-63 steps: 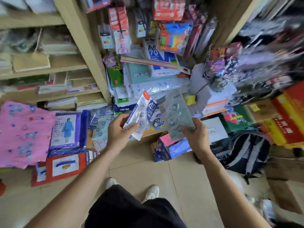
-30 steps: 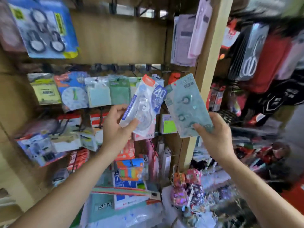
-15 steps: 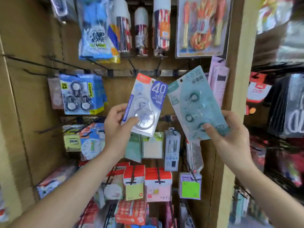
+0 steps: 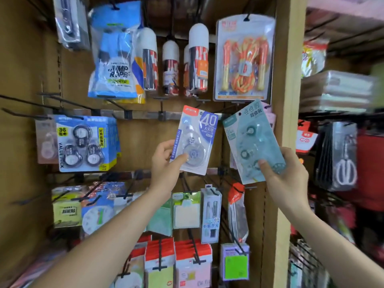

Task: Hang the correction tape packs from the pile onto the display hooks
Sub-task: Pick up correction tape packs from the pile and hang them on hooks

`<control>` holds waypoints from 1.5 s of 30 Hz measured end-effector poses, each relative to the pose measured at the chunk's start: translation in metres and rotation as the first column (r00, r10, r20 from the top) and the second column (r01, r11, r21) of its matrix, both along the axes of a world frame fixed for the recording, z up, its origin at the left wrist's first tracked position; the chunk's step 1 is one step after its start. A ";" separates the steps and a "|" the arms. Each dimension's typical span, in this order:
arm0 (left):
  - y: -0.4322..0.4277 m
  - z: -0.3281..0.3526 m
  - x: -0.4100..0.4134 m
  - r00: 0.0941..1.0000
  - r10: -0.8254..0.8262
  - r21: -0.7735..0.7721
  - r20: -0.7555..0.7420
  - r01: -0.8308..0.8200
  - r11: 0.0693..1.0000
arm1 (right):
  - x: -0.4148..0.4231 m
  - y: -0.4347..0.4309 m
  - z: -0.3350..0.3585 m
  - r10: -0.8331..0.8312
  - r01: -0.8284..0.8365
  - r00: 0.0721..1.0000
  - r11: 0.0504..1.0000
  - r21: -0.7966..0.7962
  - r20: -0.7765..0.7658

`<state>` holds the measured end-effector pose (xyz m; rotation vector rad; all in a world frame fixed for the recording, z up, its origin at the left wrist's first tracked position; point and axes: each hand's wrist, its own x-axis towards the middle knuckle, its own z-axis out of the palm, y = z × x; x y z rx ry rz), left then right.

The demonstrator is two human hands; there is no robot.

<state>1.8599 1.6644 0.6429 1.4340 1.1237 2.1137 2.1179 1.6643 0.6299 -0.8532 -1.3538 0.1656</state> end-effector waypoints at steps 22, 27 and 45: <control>-0.022 -0.015 0.016 0.984 0.120 0.079 0.132 -0.131 0.988 | 0.013 0.024 -0.009 0.236 -0.239 0.956 0.971 0.006 -0.175; -0.025 -0.014 0.008 0.983 0.134 0.110 0.124 -0.148 0.983 | -0.002 0.041 0.011 0.261 -0.273 0.952 0.960 -0.058 -0.159; -0.016 -0.005 0.007 0.963 0.260 0.185 -0.078 -0.242 0.953 | -0.016 0.033 -0.005 0.240 -0.248 0.962 0.968 -0.046 -0.128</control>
